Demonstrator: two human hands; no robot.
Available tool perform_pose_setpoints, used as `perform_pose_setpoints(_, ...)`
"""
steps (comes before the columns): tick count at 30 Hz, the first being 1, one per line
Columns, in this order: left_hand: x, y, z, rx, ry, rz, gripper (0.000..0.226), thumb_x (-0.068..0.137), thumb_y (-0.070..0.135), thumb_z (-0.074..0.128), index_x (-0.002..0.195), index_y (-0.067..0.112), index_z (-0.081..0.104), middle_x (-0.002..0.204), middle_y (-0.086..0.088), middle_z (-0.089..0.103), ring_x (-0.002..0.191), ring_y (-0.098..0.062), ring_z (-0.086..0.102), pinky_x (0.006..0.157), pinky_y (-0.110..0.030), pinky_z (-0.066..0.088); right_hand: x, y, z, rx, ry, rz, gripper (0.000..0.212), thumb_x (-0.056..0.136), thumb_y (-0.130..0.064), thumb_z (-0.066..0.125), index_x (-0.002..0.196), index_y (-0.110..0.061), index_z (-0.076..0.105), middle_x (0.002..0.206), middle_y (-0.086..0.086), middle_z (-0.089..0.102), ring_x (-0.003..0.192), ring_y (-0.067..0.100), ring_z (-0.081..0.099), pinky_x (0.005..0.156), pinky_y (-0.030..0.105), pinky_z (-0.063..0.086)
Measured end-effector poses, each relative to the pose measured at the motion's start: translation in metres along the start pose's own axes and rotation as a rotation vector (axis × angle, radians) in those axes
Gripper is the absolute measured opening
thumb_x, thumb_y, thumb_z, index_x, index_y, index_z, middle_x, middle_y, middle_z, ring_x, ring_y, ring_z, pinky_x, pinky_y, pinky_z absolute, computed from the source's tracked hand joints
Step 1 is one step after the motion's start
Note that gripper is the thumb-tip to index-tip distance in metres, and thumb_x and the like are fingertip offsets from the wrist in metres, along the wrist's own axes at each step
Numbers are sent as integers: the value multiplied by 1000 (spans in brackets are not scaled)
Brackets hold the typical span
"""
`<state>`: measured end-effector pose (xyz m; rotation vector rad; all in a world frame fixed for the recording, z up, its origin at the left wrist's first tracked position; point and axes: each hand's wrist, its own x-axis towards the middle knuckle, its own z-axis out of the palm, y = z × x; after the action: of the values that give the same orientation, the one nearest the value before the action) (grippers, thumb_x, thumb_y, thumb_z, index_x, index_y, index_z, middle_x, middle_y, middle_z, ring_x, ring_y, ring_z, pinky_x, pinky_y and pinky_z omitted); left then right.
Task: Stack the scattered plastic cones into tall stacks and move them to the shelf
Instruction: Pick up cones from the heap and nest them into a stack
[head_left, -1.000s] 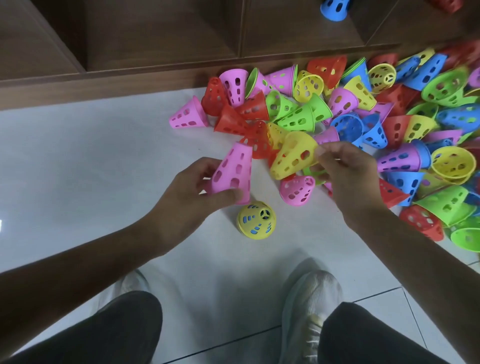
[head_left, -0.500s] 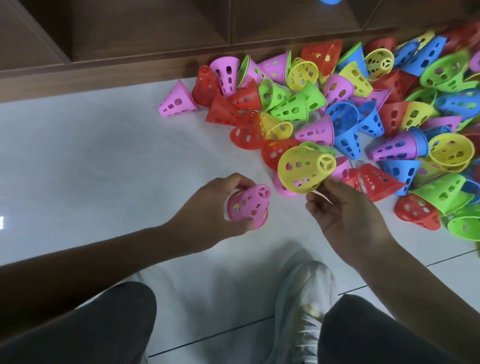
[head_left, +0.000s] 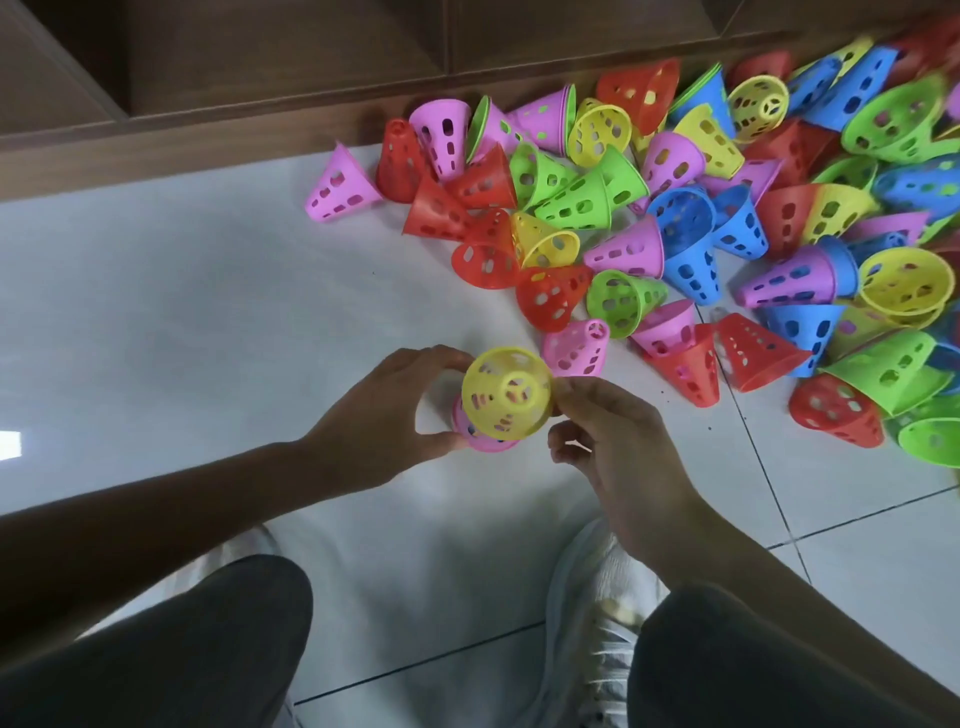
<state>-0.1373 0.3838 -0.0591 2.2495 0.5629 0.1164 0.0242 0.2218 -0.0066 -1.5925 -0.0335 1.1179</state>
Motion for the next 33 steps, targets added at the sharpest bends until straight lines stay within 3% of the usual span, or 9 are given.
perform_pose_setpoints(3,1,-16,-10,16,-11,-46,66,76,27,86,134,28,55,132,18,56,116,-1,50,100,-21,41,1,6,3,-130,46,-25,15,98,-12,60,94,-7,73,78,4,67,60,16,55,59,27,48)
perform_pose_setpoints(6,5,-32,-22,59,-6,-67,64,78,25,85,135,26,56,131,13,57,118,-6,52,103,-27,43,4,14,3,-247,92,-53,12,96,-13,63,92,-11,75,72,0,69,57,13,57,58,27,49)
perform_pose_setpoints(15,55,-52,-77,314,214,-35,51,82,21,80,129,17,60,129,-4,59,122,-27,47,104,-25,33,9,27,2,-431,119,-66,12,92,-19,68,83,-18,75,74,-1,73,56,8,61,67,36,54)
perform_pose_setpoints(17,69,-55,-89,337,228,-29,50,82,21,79,128,18,59,130,-6,56,123,-29,45,106,-31,36,10,27,1,-442,124,-63,12,92,-20,68,82,-19,75,74,-2,73,57,9,62,69,38,55)
perform_pose_setpoints(20,87,-58,-101,398,204,0,51,82,18,77,129,20,58,136,-7,49,130,-29,39,106,-24,31,11,25,-1,-445,127,-58,11,92,-19,67,84,-18,75,75,-2,74,57,9,63,69,39,55)
perform_pose_setpoints(22,95,-60,-108,444,186,-7,53,82,17,76,132,19,56,143,-5,42,134,-27,35,105,-28,36,12,20,-3,-444,124,-70,10,93,-19,66,87,-19,75,77,-3,74,58,9,64,68,36,55)
perform_pose_setpoints(26,106,-71,-116,541,98,-89,69,81,24,79,142,22,46,155,-9,30,142,-35,28,108,-51,43,15,7,-8,-552,168,-240,5,94,-24,66,97,-27,70,83,-9,72,67,3,66,63,20,51)
perform_pose_setpoints(29,114,-78,-118,527,27,-201,75,83,29,79,147,27,40,155,-10,30,140,-38,27,109,-55,40,17,-3,-11,-664,236,-426,19,93,-24,68,108,-30,60,94,-17,65,81,-2,62,63,10,48)
perform_pose_setpoints(33,117,-80,-117,502,39,-233,69,84,25,78,144,25,44,147,-13,38,133,-38,35,106,-51,40,29,-8,-15,-777,294,-548,37,89,-21,73,120,-26,55,113,-15,53,98,8,58,80,30,55)
